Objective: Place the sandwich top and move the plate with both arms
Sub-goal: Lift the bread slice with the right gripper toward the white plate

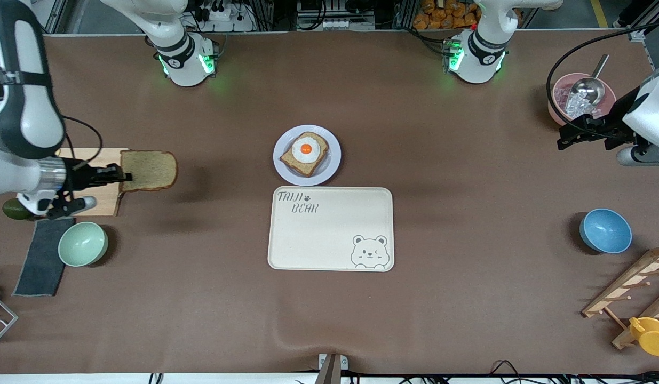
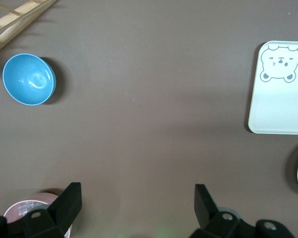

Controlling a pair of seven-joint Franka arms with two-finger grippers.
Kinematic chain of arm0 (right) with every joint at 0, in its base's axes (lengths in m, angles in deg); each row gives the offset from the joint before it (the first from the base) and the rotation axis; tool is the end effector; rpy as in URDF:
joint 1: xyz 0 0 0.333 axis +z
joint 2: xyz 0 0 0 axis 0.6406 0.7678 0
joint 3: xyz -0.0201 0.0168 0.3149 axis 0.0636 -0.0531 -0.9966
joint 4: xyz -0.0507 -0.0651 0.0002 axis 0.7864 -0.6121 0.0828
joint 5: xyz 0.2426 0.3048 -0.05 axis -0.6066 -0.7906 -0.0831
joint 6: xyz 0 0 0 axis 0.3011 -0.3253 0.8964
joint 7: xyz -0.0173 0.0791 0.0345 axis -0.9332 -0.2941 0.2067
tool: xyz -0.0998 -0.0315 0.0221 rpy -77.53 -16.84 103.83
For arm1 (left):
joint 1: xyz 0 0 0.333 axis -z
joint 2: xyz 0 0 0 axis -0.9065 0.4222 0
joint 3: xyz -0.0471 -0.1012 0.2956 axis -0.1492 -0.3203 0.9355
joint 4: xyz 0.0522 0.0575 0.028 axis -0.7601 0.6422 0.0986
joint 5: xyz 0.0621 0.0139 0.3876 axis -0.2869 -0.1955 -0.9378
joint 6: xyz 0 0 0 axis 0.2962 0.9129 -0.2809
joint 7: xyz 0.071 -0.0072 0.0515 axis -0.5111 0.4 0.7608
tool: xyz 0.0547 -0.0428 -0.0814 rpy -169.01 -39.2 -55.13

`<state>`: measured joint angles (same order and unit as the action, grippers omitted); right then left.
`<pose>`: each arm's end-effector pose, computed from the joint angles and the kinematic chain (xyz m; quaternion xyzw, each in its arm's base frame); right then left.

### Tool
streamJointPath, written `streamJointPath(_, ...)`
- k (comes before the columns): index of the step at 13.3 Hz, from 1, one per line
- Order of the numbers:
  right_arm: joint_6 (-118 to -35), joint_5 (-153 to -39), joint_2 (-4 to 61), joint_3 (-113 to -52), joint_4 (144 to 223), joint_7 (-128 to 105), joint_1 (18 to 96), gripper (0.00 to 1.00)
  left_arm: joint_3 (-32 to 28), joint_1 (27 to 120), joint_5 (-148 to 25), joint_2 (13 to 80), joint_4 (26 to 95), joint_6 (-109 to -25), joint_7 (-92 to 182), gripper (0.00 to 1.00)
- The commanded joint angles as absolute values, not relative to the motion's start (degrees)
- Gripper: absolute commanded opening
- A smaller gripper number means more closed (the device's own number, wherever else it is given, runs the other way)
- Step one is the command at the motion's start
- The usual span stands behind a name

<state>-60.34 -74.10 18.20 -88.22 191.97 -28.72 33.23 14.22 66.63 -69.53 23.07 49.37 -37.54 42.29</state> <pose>0.5701 -0.0409 0.3691 -0.9710 -0.0917 0.1484 0.1633 0.5607 -0.0369 0.6069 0.9994 -0.0012 -0.0341 0.0074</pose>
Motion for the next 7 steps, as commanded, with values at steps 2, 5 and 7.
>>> streamJointPath(2, -60.2, -79.7, 14.7, -87.5, 194.9, -22.8, 38.1, 0.0, 14.2, 66.5, -68.6, 22.6, 50.5, -38.4, 43.2, 1.0)
streamJointPath(5, -61.1, -80.9, 13.9, -87.5, 195.3, -17.3, 43.9, 0.0, 14.2, 66.5, -68.6, 22.5, 51.2, -38.7, 43.2, 1.0)
streamJointPath(7, -63.2, -81.0, 13.5, -87.5, 196.2, -12.0, 48.3, 0.0, 14.2, 66.5, -68.6, 22.5, 51.4, -38.7, 43.3, 1.0)
